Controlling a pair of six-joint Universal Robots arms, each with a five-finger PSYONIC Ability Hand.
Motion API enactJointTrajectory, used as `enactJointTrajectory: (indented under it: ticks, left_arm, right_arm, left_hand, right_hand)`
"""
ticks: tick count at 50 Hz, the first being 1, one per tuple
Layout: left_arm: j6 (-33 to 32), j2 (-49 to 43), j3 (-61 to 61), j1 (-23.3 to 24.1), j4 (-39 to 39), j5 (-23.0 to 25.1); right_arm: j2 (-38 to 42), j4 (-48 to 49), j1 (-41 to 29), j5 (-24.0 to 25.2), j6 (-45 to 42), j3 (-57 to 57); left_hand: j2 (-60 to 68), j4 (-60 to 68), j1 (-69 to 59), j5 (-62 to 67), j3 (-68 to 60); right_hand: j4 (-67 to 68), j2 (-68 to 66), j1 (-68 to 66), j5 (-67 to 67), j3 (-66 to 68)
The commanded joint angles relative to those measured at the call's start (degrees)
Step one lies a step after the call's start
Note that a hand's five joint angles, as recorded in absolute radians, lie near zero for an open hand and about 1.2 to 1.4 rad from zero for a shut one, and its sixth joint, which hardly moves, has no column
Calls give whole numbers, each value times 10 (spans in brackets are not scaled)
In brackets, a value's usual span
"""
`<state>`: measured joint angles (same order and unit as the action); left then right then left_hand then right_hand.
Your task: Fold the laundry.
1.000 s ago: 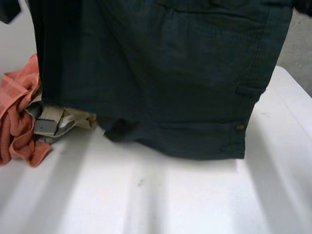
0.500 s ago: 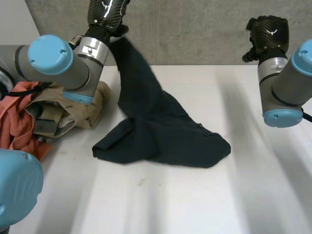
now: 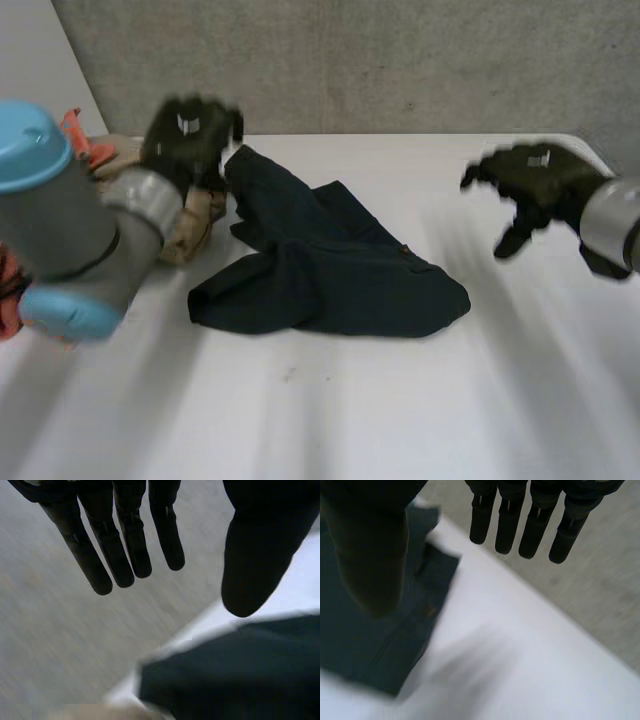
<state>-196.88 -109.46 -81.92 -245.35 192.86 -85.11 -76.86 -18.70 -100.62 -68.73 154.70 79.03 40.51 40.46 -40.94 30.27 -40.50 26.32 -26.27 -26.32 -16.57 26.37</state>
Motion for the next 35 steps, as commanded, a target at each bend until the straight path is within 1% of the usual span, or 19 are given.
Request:
enactJointTrajectory:
  ticks: [1, 2, 5, 6, 11, 13, 14, 16, 22, 25, 28, 30, 32, 33, 35]
  left_arm:
    - [9, 72, -202, 29, -83, 21]
    - [11, 71, -222, 27, -79, 25]
    - [13, 67, -239, 24, -72, 32]
    - [15, 57, -243, 23, -66, 35]
    - [16, -13, -230, 19, -54, 35]
    - [15, -29, -220, 14, -51, 34]
    - [14, -40, -207, 8, -47, 33]
    - [14, -50, -192, -2, -41, 32]
    - [7, -97, -129, -23, -6, 27]
    - [5, -105, -105, -25, 1, 28]
    - [2, -134, -63, -24, 7, 23]
    - [-4, -161, -31, -23, 4, 15]
    - [-12, -179, -11, -23, 2, 8]
    - [-24, -198, 12, -23, 1, -4]
    - [-35, -212, 26, -22, 1, -13]
  right_arm:
    - [3, 17, 15, 45, -110, 125]
    - [6, 38, 14, 54, -116, 146]
    - [19, 78, 11, 60, -122, 169]
    - [37, 106, 11, 64, -119, 176]
    - [90, 172, 6, 65, -118, 178]
    - [105, 190, 0, 65, -117, 177]
    - [118, 209, -9, 64, -117, 173]
    - [130, 229, -19, 62, -118, 169]
    - [164, 294, -48, 57, -117, 148]
    - [177, 309, -60, 55, -113, 134]
    - [201, 318, -80, 45, -113, 108]
    - [221, 319, -95, 29, -113, 85]
    - [234, 319, -102, 14, -113, 70]
    - [246, 319, -109, -3, -113, 55]
    - [255, 320, -114, -21, -113, 39]
  left_hand:
    - [77, 78, -73, 80, -77]
    - [74, 74, -70, 76, -74]
    - [67, 68, -63, 70, -67]
    - [64, 64, -59, 66, -64]
    - [50, 51, -46, 53, -50]
    - [17, 17, -13, 19, -17]
    - [-45, -44, 49, -43, 45]
    - [-91, -90, 95, -88, 91]
    - [-93, -92, 97, -90, 93]
    - [-93, -92, 97, -90, 93]
    - [-91, -91, 95, -89, 91]
    - [-89, -89, 94, -87, 89]
    - [-83, -82, 87, -80, 83]
    - [-59, -59, 64, -57, 59]
    - [-4, -3, 8, -1, 4]
  right_hand:
    - [124, -124, -124, -121, 123]
    - [124, -124, -124, -121, 123]
    - [124, -124, -124, -121, 123]
    - [127, -127, -127, -124, 126]
    - [109, -109, -109, -106, 108]
    - [90, -91, -90, -88, 89]
    - [90, -90, -90, -87, 89]
    - [87, -87, -87, -84, 86]
    - [70, -70, -70, -67, 69]
    - [71, -72, -71, -69, 71]
    - [76, -77, -76, -74, 76]
    - [93, -94, -93, -91, 93]
    - [137, -137, -137, -134, 136]
    - [227, -228, -227, -225, 226]
    - [390, -391, -390, -388, 390]
